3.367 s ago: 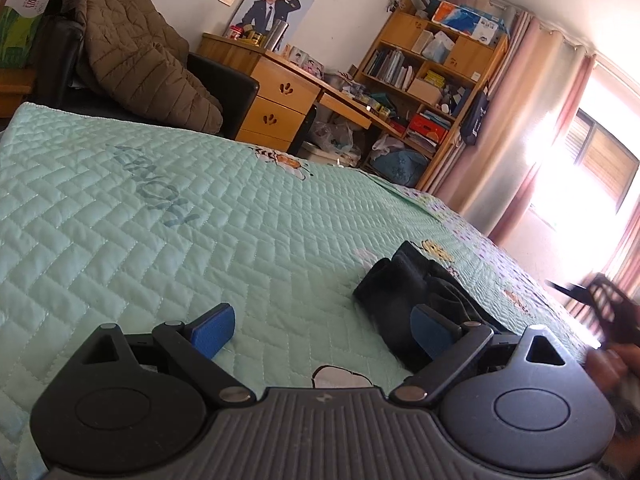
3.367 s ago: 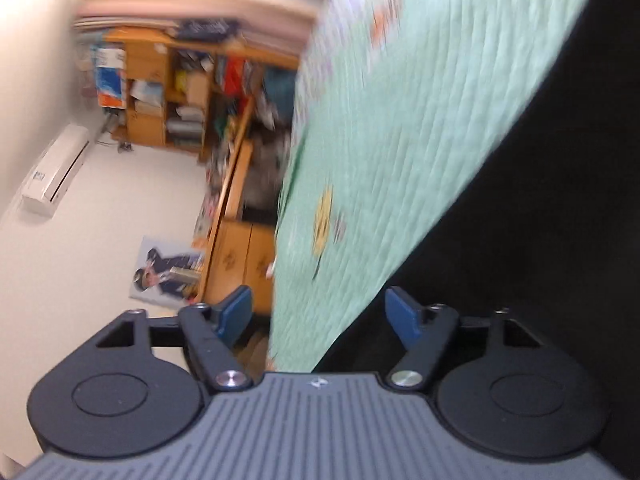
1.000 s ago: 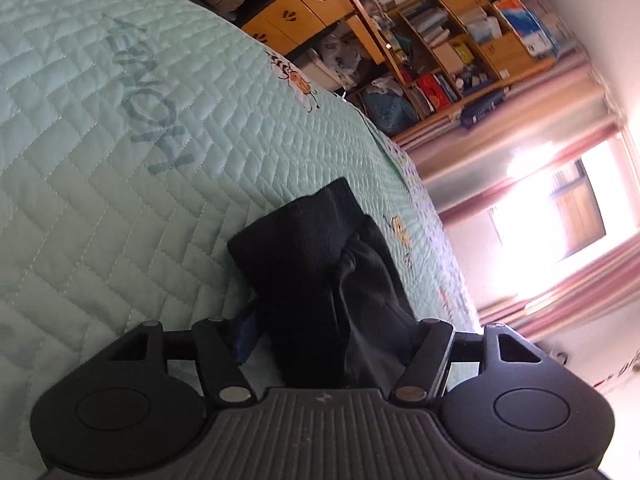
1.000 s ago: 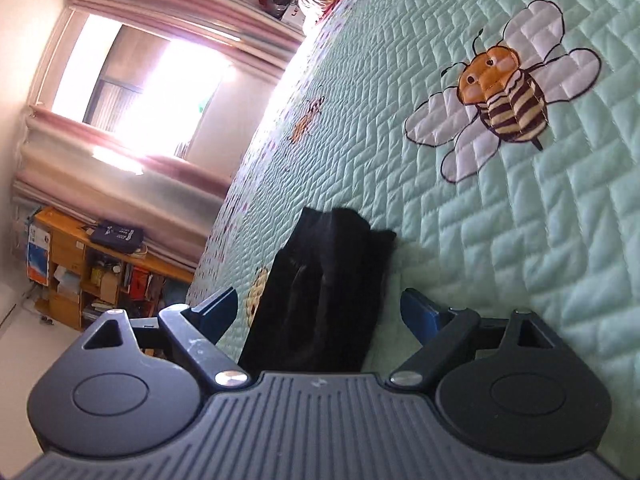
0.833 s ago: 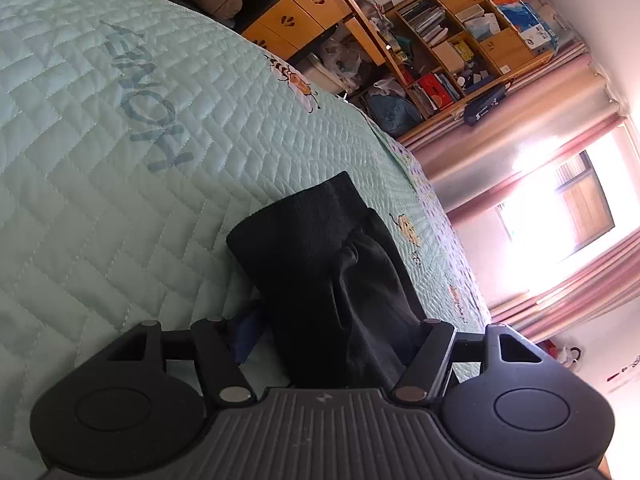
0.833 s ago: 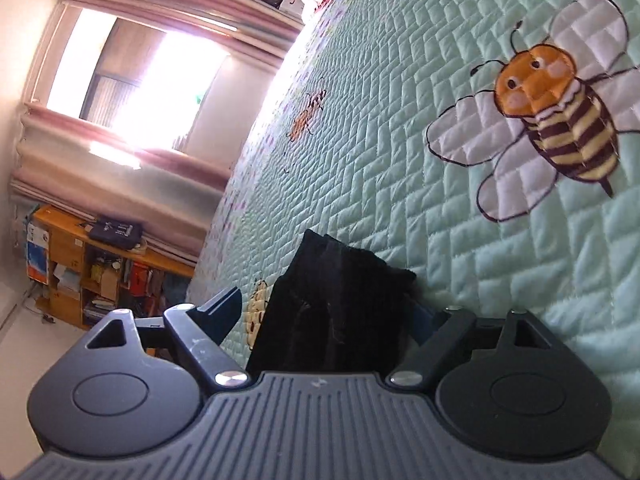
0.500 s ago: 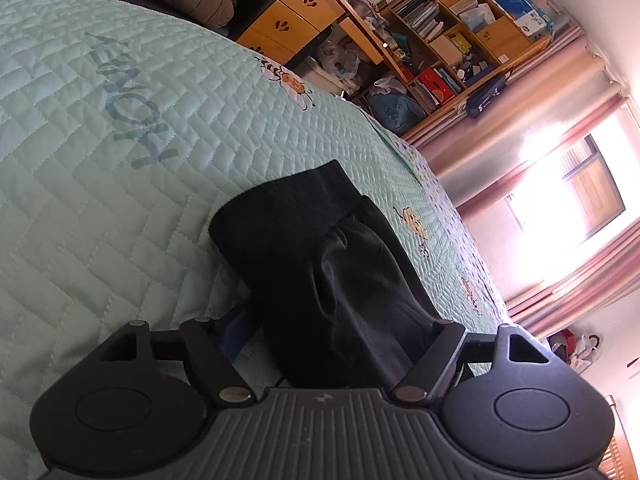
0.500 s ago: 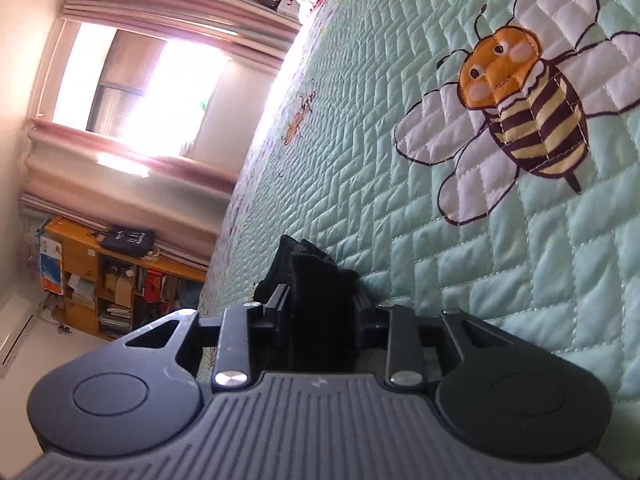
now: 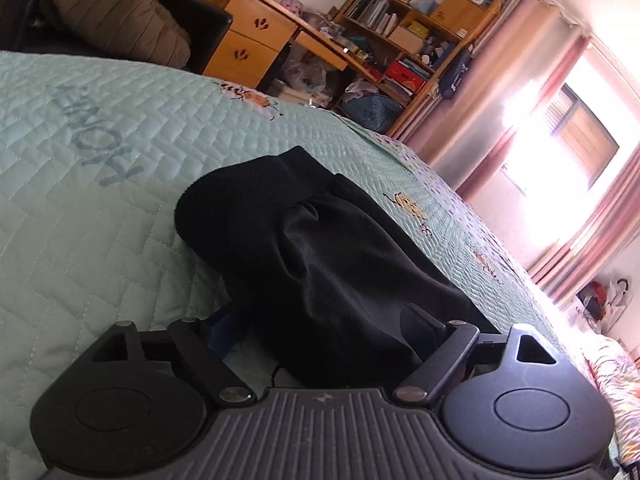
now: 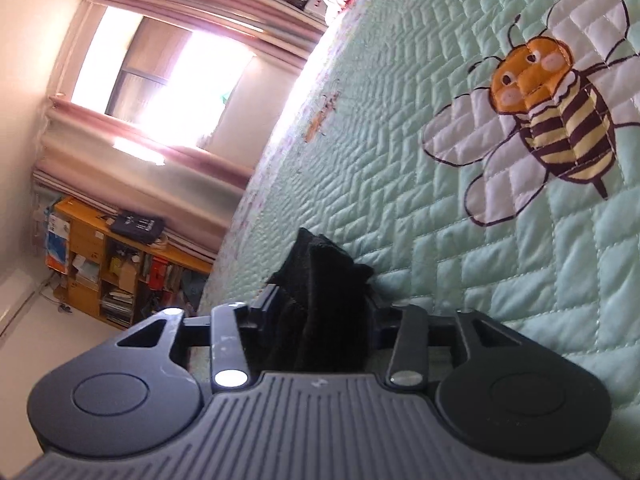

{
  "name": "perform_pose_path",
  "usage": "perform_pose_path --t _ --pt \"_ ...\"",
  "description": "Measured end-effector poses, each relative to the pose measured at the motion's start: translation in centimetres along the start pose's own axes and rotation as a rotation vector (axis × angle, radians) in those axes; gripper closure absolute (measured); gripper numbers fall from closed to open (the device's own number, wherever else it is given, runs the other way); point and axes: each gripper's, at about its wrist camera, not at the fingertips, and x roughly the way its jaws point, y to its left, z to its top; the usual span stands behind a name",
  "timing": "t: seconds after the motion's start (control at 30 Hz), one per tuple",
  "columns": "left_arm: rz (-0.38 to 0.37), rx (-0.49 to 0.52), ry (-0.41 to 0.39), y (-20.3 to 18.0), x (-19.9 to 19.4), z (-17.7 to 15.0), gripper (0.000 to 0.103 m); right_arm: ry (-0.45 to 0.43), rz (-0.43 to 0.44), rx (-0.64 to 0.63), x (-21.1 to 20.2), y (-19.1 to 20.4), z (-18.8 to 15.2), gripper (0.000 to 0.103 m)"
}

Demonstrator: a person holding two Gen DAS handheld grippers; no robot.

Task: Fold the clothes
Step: 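Lower the folded trousers onto the quilt and open the left gripper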

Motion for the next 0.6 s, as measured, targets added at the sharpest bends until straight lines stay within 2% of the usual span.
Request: perform_pose_path --t 0.03,0.07,0.17,0.27,0.3,0.33,0.37,0.43,0.53,0.6 --pt "0.001 0.005 -0.002 0.0 -0.1 0.0 0.016 0.002 0.02 -0.034 -0.1 0.4 -0.3 0.035" --pt "0.003 0.013 -0.005 -0.2 -0.2 -0.2 0.016 0.005 0.037 -0.069 -0.2 0.8 -0.7 0.03" --pt "0.016 0.065 -0.019 -0.8 -0.3 -0.8 0.013 0.033 -0.049 -0.162 0.6 2.0 -1.1 0.031" --pt "0.008 0.076 -0.022 -1.0 -0.4 -1.0 0.009 0.029 -0.082 -0.173 1.1 2.4 -1.1 0.032" --pt "0.001 0.073 -0.023 -0.9 -0.4 -1.0 0.009 0.033 -0.093 -0.185 1.2 2.5 -1.0 0.035" --pt "-0.006 0.069 -0.025 -0.7 -0.4 -0.9 0.008 0.035 -0.11 -0.181 1.1 2.3 -1.0 0.043" --pt "-0.011 0.067 -0.028 -0.5 -0.3 -0.9 0.008 0.037 -0.127 -0.177 1.0 2.0 -1.0 0.059" --pt "-0.021 0.066 -0.033 -0.4 -0.5 -1.0 0.007 0.038 -0.128 -0.137 0.6 1.2 -0.8 0.075" --pt "-0.017 0.079 -0.034 -0.5 -0.5 -1.1 0.006 0.027 -0.087 -0.069 -0.1 0.0 -0.6 0.081" --pt "-0.015 0.087 -0.034 -0.7 -0.3 -1.2 0.006 0.02 -0.103 -0.083 -0.3 0.4 -0.7 0.082"
